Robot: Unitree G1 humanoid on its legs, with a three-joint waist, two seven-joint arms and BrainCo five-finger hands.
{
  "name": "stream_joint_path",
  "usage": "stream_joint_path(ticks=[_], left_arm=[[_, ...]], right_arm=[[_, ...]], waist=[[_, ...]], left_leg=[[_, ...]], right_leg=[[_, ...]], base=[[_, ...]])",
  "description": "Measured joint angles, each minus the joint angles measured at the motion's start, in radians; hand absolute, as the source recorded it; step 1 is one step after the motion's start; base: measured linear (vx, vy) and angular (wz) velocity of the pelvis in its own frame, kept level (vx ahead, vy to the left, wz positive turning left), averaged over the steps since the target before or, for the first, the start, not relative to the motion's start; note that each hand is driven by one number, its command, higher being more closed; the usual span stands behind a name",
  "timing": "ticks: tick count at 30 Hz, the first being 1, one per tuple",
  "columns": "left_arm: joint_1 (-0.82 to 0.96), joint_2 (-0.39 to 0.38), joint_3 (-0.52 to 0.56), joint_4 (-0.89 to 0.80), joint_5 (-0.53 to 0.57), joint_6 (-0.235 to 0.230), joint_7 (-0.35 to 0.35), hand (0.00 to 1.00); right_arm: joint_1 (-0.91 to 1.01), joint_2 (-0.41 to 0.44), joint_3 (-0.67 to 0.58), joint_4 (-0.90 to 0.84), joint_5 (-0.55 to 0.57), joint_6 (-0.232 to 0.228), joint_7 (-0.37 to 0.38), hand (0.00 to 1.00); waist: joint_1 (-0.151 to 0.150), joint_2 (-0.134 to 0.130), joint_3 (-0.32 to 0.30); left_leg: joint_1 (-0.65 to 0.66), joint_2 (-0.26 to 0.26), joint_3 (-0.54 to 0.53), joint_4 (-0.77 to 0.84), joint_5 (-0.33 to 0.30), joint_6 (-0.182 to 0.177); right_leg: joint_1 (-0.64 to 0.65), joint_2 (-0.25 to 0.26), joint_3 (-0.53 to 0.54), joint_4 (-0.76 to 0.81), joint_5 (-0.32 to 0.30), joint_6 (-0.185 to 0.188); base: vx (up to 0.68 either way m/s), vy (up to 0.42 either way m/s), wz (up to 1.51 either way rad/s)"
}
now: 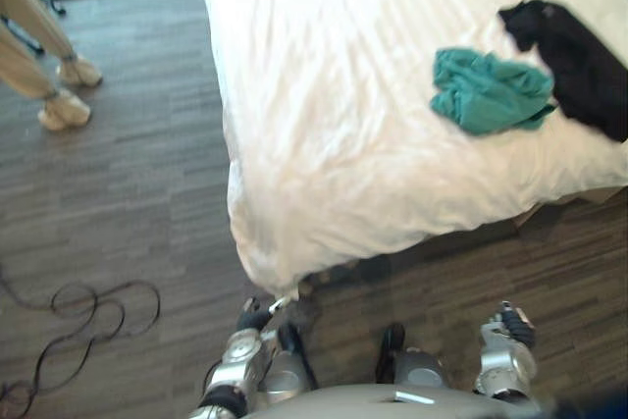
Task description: Tidy the bed and pick cloth on bed and put in laundry
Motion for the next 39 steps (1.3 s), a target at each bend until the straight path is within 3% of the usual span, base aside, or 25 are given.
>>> stream_joint_path(ticks=[2,6,9,14,20,22,27,31,33,34,38,39], left_arm=[[0.036,0.010,0.004,0.011,0.003,-0.001,-0.028,0.00],[0.089,0.029,0.082,0.010,0.061,-0.031,-0.079,0.00],[0.145,0.031,0.089,0.022,0.115,-0.047,-0.086,0.00],[0.214,0.016,0.091,0.051,0.153,-0.068,-0.088,0.00],[0.198,0.008,0.090,0.047,0.152,-0.131,-0.115,0.00],[0.170,0.008,0.090,0.041,0.144,-0.158,-0.127,0.00],[0.059,0.009,0.090,-0.010,0.090,-0.233,-0.174,0.00],[-0.033,-0.012,0.071,-0.016,0.064,-0.242,-0.188,0.00],[-0.110,-0.041,0.059,-0.003,0.054,-0.240,-0.182,0.00],[-0.142,-0.053,0.054,0.006,0.047,-0.238,-0.173,0.00],[-0.275,-0.107,0.033,0.004,-0.032,-0.208,-0.116,0.00],[-0.300,-0.122,0.032,-0.009,-0.054,-0.194,-0.103,0.00]], right_arm=[[0.005,-0.040,-0.016,-0.097,-0.041,-0.029,0.040,1.00],[-0.050,-0.121,0.010,-0.322,-0.038,-0.042,0.256,1.00],[-0.088,-0.136,0.108,-0.443,-0.032,0.013,0.405,1.00],[-0.182,-0.118,0.348,-0.501,0.044,0.125,0.551,1.00],[-0.512,-0.056,0.515,-0.394,0.096,0.219,0.500,1.00],[-0.629,-0.052,0.535,-0.342,0.124,0.232,0.479,1.00],[-0.934,-0.044,0.478,-0.168,0.158,0.242,0.469,1.00],[-0.965,-0.089,0.471,-0.066,0.149,0.242,0.440,1.00],[-0.967,-0.107,0.478,-0.087,0.137,0.203,0.423,1.00],[-0.976,-0.102,0.486,-0.114,0.117,0.188,0.416,1.00],[-0.993,-0.088,0.532,-0.221,0.097,0.148,0.356,1.00],[-0.991,-0.075,0.533,-0.254,0.097,0.140,0.344,1.00]], waist=[[0.000,-0.003,-0.017],[0.005,-0.013,-0.041],[0.012,-0.008,-0.058],[0.054,0.018,-0.067],[0.116,0.041,-0.027],[0.142,0.043,0.021],[0.190,0.076,0.229],[0.222,0.118,0.276],[0.221,0.163,0.303],[0.217,0.173,0.307],[0.202,0.190,0.314],[0.180,0.190,0.314]], left_leg=[[0.033,-0.008,0.000,-0.024,0.000,0.000],[0.065,-0.022,-0.005,-0.051,0.003,0.005],[0.085,-0.030,-0.016,-0.058,0.005,0.009],[0.078,-0.036,-0.054,-0.058,0.015,0.021],[-0.016,-0.043,-0.132,-0.058,0.045,0.026],[-0.063,-0.040,-0.147,-0.057,0.063,0.028],[-0.243,-0.041,-0.175,-0.038,0.118,0.056],[-0.360,-0.056,-0.176,-0.006,0.128,0.066],[-0.426,-0.061,-0.172,0.029,0.127,0.070],[-0.451,-0.060,-0.164,0.042,0.127,0.070],[-0.539,-0.044,-0.132,0.060,0.125,0.070],[-0.557,-0.040,-0.128,0.058,0.120,0.072]], right_leg=[[0.026,0.000,0.000,-0.013,0.005,0.006],[0.055,-0.002,0.003,-0.038,0.023,0.015],[0.077,-0.004,0.002,-0.058,0.027,0.018],[0.095,-0.005,-0.021,-0.080,0.042,0.018],[0.062,-0.003,-0.083,-0.111,0.067,0.008],[0.020,-0.001,-0.093,-0.104,0.076,0.002],[-0.166,-0.018,-0.109,-0.034,0.095,-0.009],[-0.294,-0.047,-0.087,0.000,0.109,-0.006],[-0.372,-0.070,-0.057,0.045,0.110,-0.008],[-0.406,-0.074,-0.040,0.057,0.110,-0.008],[-0.553,-0.073,0.027,0.116,0.105,-0.021],[-0.585,-0.073,0.029,0.134,0.096,-0.023]], base=[[-0.02,0.042,-0.01],[-0.07,0.031,-0.03],[-0.13,0.007,0.02],[-0.06,-0.010,0.15],[-0.06,-0.010,0.37],[-0.06,-0.002,0.24],[-0.06,0.023,0.17],[0.04,0.039,-0.02],[0.03,0.020,-0.25],[0.00,-0.002,-0.34],[-0.05,-0.020,-0.39],[-0.08,-0.031,-0.19]])
